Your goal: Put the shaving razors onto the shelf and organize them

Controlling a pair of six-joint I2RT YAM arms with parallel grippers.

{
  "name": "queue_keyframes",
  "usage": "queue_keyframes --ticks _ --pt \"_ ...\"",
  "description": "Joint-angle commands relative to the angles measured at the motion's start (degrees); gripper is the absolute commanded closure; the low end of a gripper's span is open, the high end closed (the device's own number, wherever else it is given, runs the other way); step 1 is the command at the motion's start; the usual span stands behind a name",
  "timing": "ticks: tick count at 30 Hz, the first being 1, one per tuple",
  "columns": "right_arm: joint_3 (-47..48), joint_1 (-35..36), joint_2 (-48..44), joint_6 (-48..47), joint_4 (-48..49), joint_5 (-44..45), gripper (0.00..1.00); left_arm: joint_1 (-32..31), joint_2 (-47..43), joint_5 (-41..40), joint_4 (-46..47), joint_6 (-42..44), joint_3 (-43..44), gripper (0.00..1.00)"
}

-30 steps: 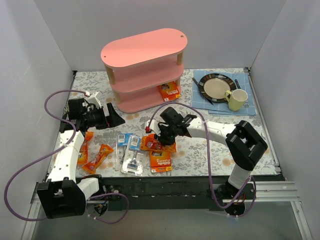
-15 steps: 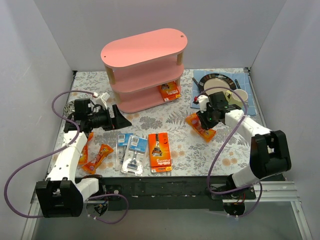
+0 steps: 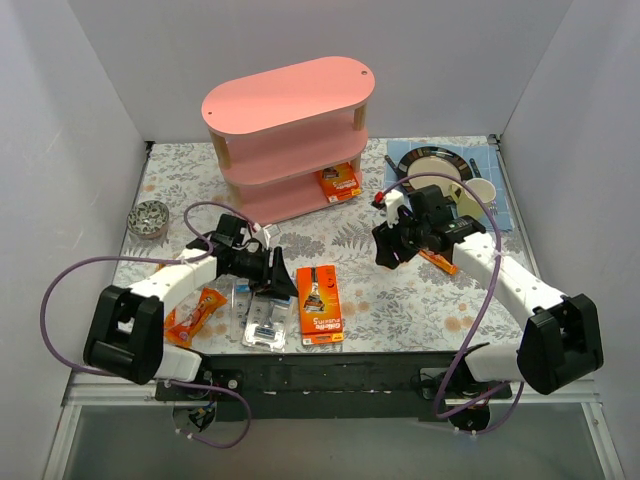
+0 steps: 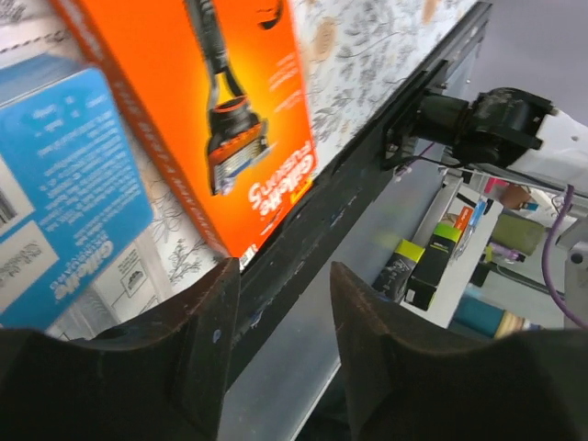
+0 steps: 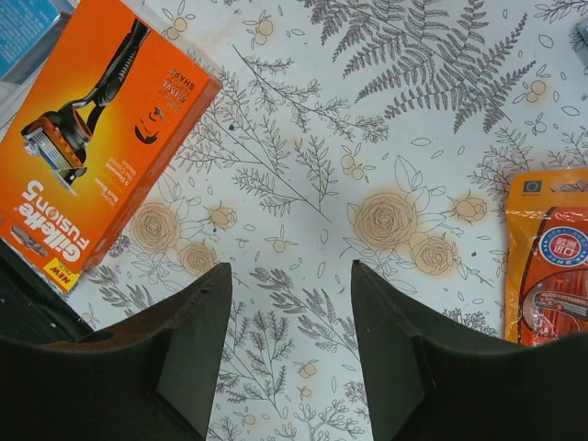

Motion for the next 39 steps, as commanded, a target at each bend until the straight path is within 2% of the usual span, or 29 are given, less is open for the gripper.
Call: queue_keyframes --ticks 1,3,11,19,22,26,27,29,30,31,34,35,39 --pt "-0.6 -0.3 -2.3 2.1 3.5 -1.2 0.38 -0.9 4.1 -3.9 2.7 -4.1 -0.8 0.62" --pt "-1.2 -0.3 -2.6 2.8 4.4 -1.3 0.38 -1.1 5.9 -5.6 2.1 -4.7 -0.4 0.66" --pt "-3.7 -0.3 -1.7 8.5 7.1 -6.5 0.39 1.2 9.3 -16.4 -7.8 -0.6 4.2 0.66" --pt "-3.6 -0.2 0.8 9.5 9.7 -7.5 0.39 9.7 14.0 -30.6 -12.5 7.9 10.9 0.69" --pt "-2.8 -0.2 1.3 9.2 9.9 -7.7 0.39 12.4 16.3 -33.1 -14.1 10.5 12.9 0.70" --pt "-2.6 -0.3 0.6 9.5 10.6 -7.7 0.39 14.6 14.1 -34.7 -13.5 11.8 14.1 0.75" --pt "-2.9 -0.3 0.4 9.7 10.9 -8.2 0.39 14.6 13.3 -33.9 -13.7 12.5 15.1 0.79" --pt "-3.5 -0.2 0.0 10.7 11.2 -9.7 0.38 14.6 9.9 -25.7 -13.3 14.0 15.8 0.78" --pt "-4.4 -0.2 0.0 11.0 11.6 -11.9 0.38 14.6 8.4 -22.0 -12.6 14.2 16.0 0.64" --pt "-5.2 -0.2 0.1 12.7 12.0 -13.4 0.37 14.3 7.3 -13.5 -12.0 14.4 15.8 0.58" --pt "-9.6 -0.3 1.1 15.1 16.5 -20.1 0.36 12.0 1.8 -2.1 -5.0 11.6 10.4 0.45" --pt "-10.5 -0.2 2.5 18.3 19.2 -21.4 0.36 10.7 -0.3 0.6 -2.4 7.8 8.8 0.43" --pt "-14.1 -0.3 5.6 26.1 26.1 -26.1 0.36 0.2 0.9 1.2 5.3 0.2 3.4 0.37"
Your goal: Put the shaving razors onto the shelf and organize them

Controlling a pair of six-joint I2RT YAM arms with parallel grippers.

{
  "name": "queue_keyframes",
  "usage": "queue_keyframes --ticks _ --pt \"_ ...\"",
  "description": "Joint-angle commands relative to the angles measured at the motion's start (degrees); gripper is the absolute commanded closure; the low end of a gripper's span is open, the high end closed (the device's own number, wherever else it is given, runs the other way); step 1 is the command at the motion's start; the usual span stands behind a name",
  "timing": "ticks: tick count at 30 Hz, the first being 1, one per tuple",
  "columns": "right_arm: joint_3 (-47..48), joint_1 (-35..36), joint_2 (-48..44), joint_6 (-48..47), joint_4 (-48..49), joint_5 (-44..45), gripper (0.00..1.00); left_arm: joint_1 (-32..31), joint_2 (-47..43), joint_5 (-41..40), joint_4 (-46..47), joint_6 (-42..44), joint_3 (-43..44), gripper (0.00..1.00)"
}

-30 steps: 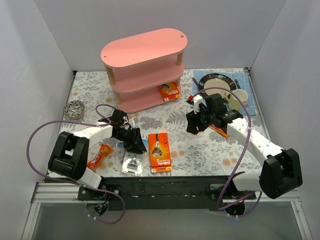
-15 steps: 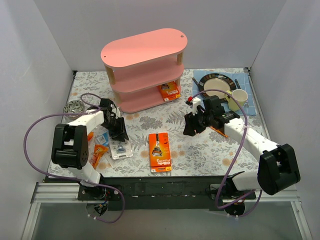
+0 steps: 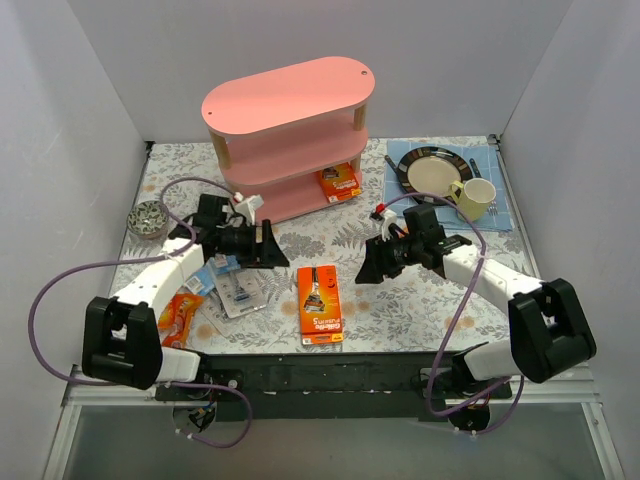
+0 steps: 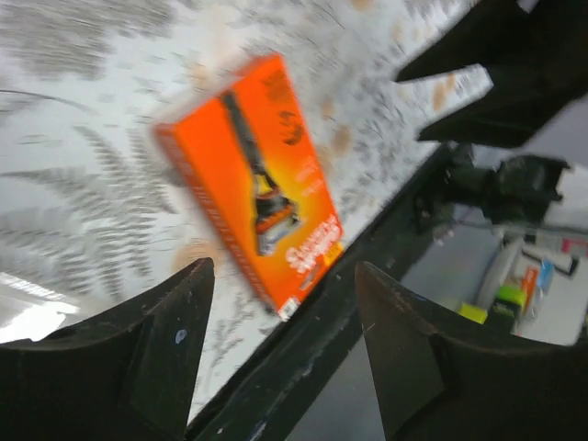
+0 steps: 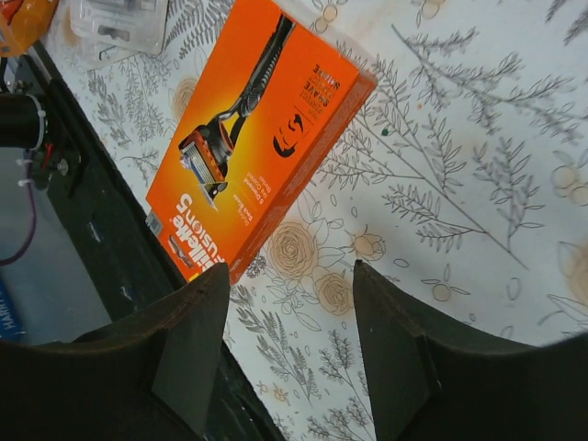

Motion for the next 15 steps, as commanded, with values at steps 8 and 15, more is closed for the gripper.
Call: queue_keyframes --ticks 8,15 --pt "-4.6 2.5 7.1 19.4 13.5 -3.7 0.34 -12.3 2.1 5.7 9.1 -15.2 -10.3 0.32" --pt "-3.9 7.6 11.9 23.1 12.3 4.0 0.37 -15.3 1.8 3.3 23.9 -29.3 -20.3 0.33"
